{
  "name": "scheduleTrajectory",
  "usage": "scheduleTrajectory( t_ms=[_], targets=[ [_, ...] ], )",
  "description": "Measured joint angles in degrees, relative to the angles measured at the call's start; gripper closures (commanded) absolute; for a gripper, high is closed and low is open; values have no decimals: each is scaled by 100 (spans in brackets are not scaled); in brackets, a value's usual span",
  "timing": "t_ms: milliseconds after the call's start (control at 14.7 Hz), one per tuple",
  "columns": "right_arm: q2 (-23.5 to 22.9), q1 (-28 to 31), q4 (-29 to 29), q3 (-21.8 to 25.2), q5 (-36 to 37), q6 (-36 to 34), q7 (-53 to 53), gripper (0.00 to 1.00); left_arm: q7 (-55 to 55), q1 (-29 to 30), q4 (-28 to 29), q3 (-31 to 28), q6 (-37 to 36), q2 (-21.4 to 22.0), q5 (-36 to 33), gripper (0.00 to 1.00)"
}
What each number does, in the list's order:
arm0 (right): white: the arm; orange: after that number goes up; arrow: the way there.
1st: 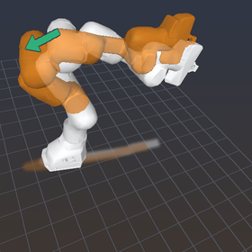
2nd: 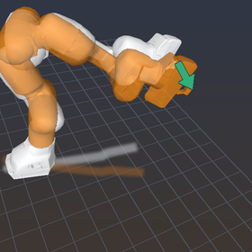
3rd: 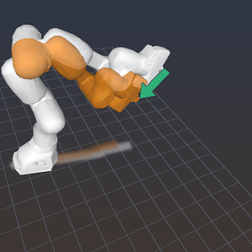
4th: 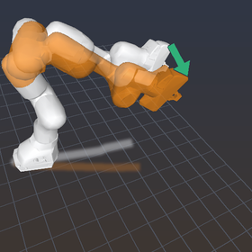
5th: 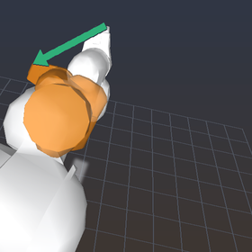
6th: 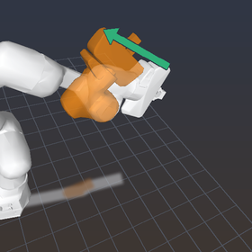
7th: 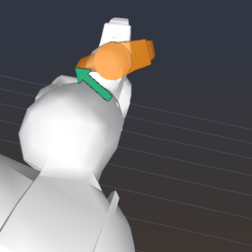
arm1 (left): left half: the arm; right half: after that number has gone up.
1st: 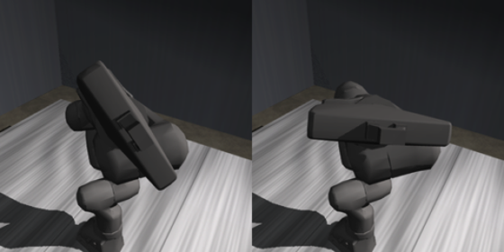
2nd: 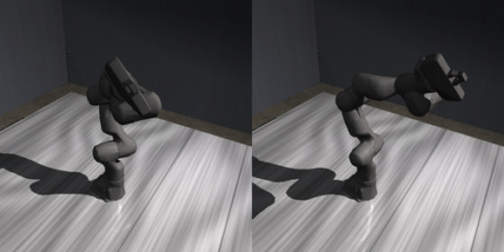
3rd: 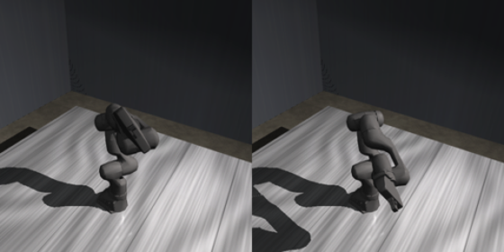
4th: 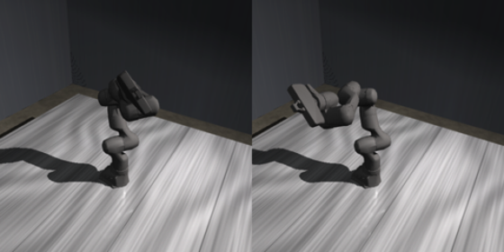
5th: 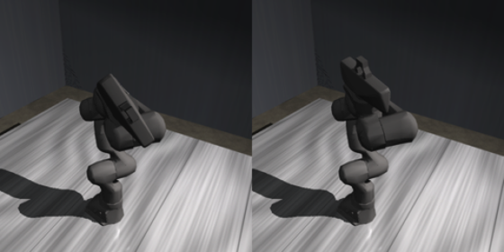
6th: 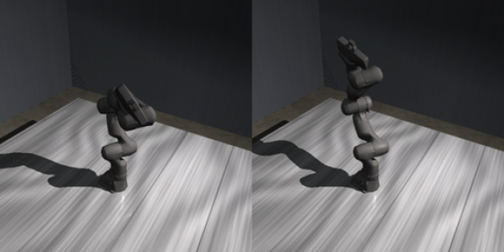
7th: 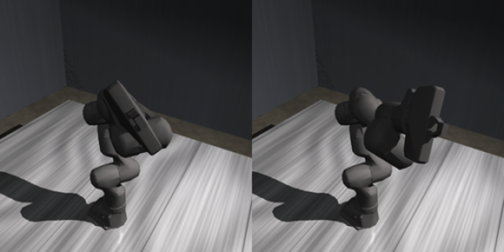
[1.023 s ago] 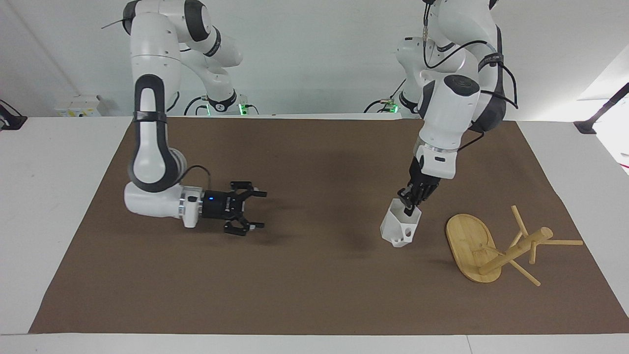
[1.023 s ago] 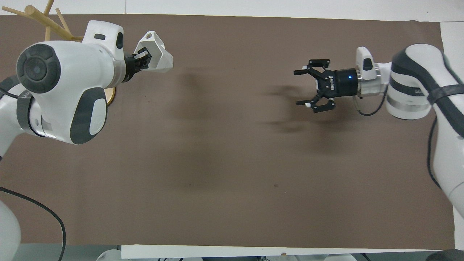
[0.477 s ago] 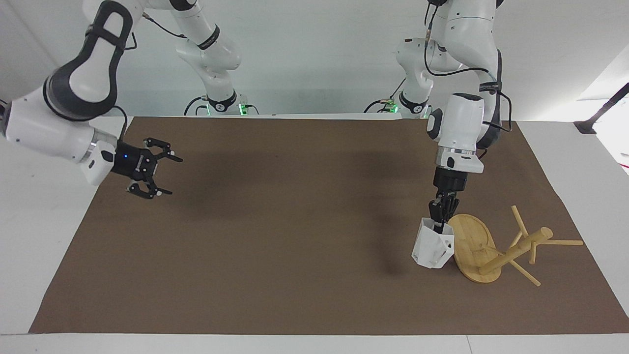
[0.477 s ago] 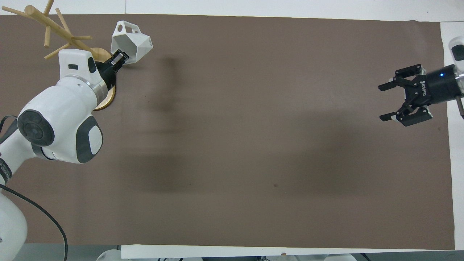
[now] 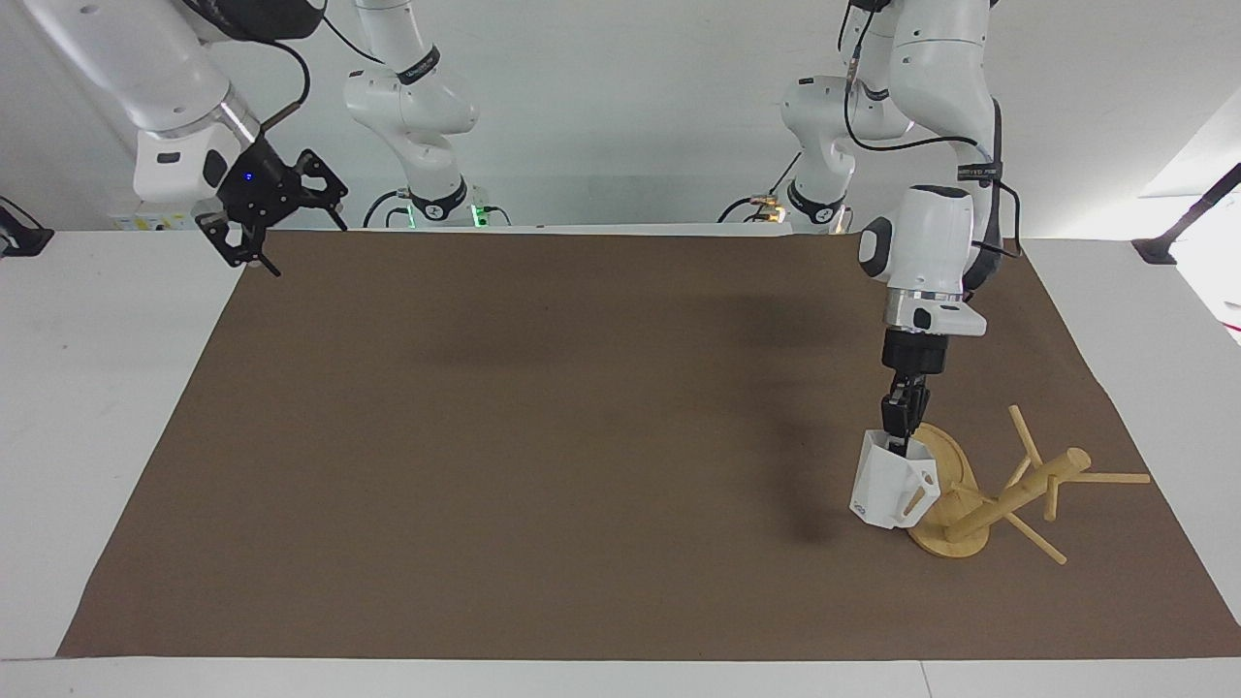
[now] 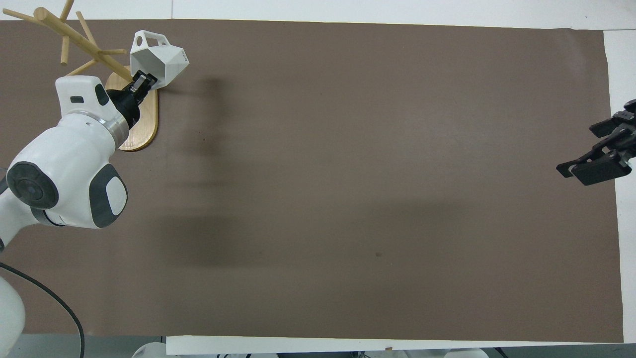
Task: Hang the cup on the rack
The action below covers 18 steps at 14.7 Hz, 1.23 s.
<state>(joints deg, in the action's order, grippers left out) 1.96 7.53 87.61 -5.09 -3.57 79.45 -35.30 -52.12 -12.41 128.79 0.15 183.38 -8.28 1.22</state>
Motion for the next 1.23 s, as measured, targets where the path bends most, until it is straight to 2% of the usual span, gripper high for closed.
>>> scheduleTrajectory(
  t_ms=[136,409,614,818,886,955,1023,1227],
  targets=[
    [-16,-41,-194,-2,179,-320,931,0,-66,127,0,-2,1,1,0,100],
    [-34,-319,-136,126,671,-363,2092,0,-109,175,4,28,1,6,1,100],
    [-42,-691,-114,517,715,-411,2369,0,-130,273,76,56,-96,12,2,100],
    [-59,-725,-109,685,714,-415,2413,0,-147,494,167,36,-152,13,3,100],
    [-68,-725,-109,700,714,-415,2442,0,-163,556,168,32,-174,15,3,86],
    [-74,-726,-109,702,714,-415,2502,0,-196,607,167,30,-207,20,3,33],
    [-77,-729,-109,701,714,-415,2574,0,-239,641,145,21,-227,24,3,0],
    [-77,-731,-109,701,714,-415,2761,0,-306,727,-114,14,-894,68,3,0]
  ],
)
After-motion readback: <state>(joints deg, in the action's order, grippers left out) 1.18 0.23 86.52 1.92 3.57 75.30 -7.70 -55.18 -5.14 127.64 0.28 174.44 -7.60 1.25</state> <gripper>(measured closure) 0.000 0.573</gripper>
